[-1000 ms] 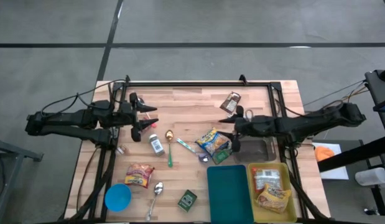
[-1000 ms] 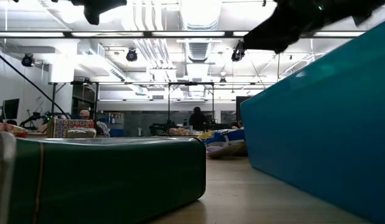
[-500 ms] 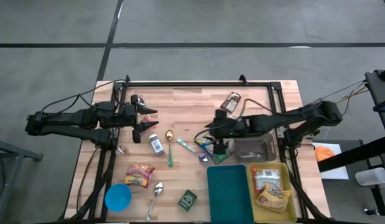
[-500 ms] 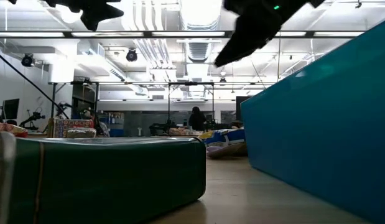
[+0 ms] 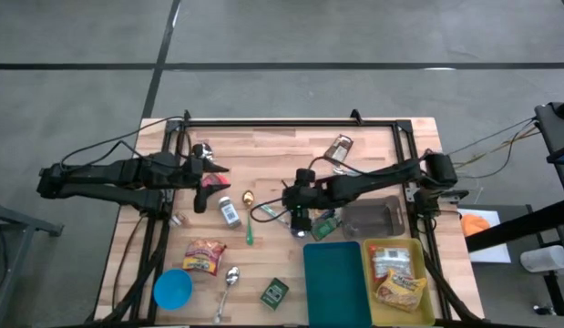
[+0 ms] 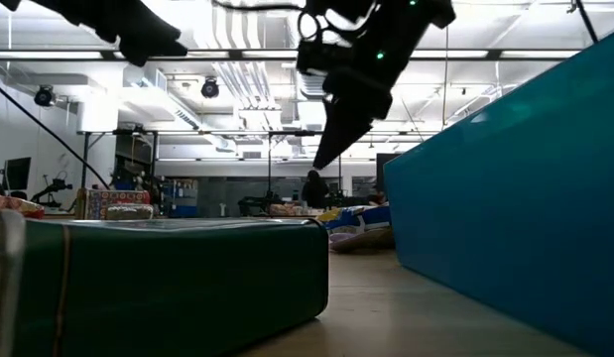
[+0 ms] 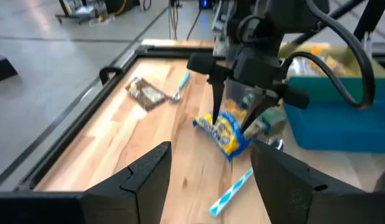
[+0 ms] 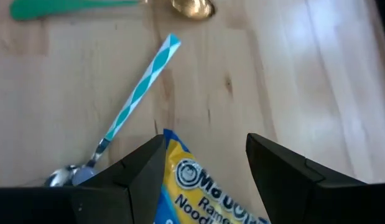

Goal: Pick & Place Food Item
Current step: Put the blue noodle pack into the yellow bin

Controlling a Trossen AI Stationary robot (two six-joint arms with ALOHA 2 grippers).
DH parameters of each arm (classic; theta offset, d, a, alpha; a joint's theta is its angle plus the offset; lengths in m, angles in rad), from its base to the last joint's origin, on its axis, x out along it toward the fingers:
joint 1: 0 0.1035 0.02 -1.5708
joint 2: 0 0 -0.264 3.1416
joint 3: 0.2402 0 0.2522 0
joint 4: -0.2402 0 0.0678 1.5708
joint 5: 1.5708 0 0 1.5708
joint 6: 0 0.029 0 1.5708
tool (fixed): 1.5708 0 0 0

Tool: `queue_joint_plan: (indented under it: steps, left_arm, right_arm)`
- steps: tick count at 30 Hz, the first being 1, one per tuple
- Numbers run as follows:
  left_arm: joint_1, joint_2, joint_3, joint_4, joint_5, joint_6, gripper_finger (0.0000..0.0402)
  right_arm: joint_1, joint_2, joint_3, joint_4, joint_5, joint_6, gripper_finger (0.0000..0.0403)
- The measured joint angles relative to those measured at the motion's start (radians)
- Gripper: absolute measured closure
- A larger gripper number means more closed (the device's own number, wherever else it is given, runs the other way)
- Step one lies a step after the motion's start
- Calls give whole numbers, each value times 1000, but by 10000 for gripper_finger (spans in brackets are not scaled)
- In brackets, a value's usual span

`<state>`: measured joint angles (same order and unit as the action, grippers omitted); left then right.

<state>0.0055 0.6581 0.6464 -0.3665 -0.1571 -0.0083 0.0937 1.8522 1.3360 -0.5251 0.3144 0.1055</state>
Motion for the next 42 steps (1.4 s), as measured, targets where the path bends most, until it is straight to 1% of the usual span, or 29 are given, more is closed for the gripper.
queue_joint_plan:
  steps: [3,11,18,25,30,42]
  left_arm:
    - [0,0,0,-36,0,0,180]
    - [0,0,0,-66,0,0,180]
    - [0,0,0,-66,0,0,180]
    - [0,0,0,-66,0,0,180]
    - [0,0,0,-66,0,0,180]
    - [0,0,0,-66,0,0,180]
  right_arm:
    - [2,35,33,-52,-24,8,181]
    - [6,98,40,-46,-57,-7,181]
    - [5,160,62,-48,-53,-34,181]
    - [2,162,62,-33,-55,-38,181]
    - [2,162,60,-10,-103,-38,181]
    - [-29,211,60,8,-104,-57,181]
